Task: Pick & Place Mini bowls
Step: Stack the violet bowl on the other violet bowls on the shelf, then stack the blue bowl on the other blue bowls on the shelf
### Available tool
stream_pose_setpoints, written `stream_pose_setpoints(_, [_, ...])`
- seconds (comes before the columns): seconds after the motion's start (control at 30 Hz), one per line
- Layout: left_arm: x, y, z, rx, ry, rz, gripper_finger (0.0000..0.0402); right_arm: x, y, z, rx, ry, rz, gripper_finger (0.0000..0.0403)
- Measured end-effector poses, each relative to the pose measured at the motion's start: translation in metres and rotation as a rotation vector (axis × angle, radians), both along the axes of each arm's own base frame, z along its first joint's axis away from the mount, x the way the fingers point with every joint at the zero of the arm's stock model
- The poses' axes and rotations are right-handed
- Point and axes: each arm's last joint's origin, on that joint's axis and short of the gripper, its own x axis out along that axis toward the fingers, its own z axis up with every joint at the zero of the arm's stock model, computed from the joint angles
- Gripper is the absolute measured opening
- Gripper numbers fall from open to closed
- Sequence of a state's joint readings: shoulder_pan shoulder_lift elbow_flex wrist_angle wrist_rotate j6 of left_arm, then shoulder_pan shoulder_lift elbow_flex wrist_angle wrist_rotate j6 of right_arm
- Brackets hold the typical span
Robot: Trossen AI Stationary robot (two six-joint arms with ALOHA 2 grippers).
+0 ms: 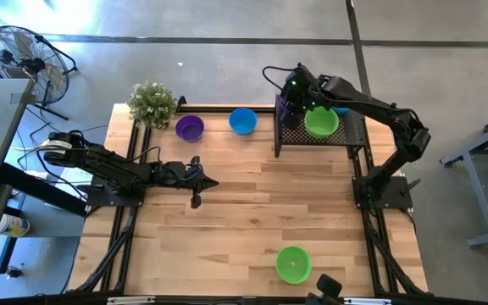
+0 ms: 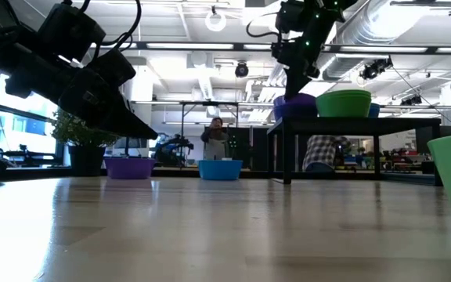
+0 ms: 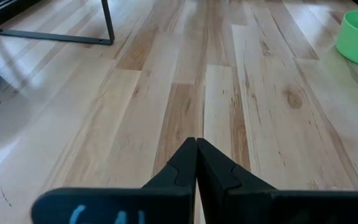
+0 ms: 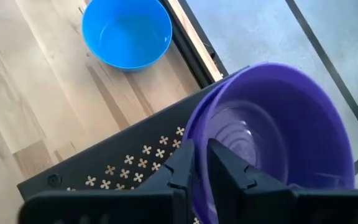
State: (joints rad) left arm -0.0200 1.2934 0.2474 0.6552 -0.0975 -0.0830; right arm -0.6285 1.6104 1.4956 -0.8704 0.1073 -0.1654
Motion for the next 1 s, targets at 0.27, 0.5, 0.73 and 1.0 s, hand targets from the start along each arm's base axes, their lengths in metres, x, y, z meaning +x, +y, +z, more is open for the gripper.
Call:
stream_pose_setpoints(0.27, [0.0,0.0,0.0,0.0,0.0,0.0,0.0001,-0.002,0.001,0.004,-0.023,-0.004,-0.01,0.0094])
stream_pose_setpoints(0.5, [0.0,0.0,0.0,0.0,0.003,0.0,0.0001,-0.009,0.011,0.02,-0.047,-0.04,0.008,0.0087])
stream_pose_setpoints(0.73, [0.0,0.0,-0.001,0.0,0.007,0.0,0.0001,-0.012,0.044,0.043,-0.119,-0.152,0.117,0.0008])
stream_pose_setpoints(1.0, [0.0,0.0,-0.001,0.008,0.011,-0.003,0.0001,-0.024,0.089,0.024,-0.201,-0.548,0.344,0.0004])
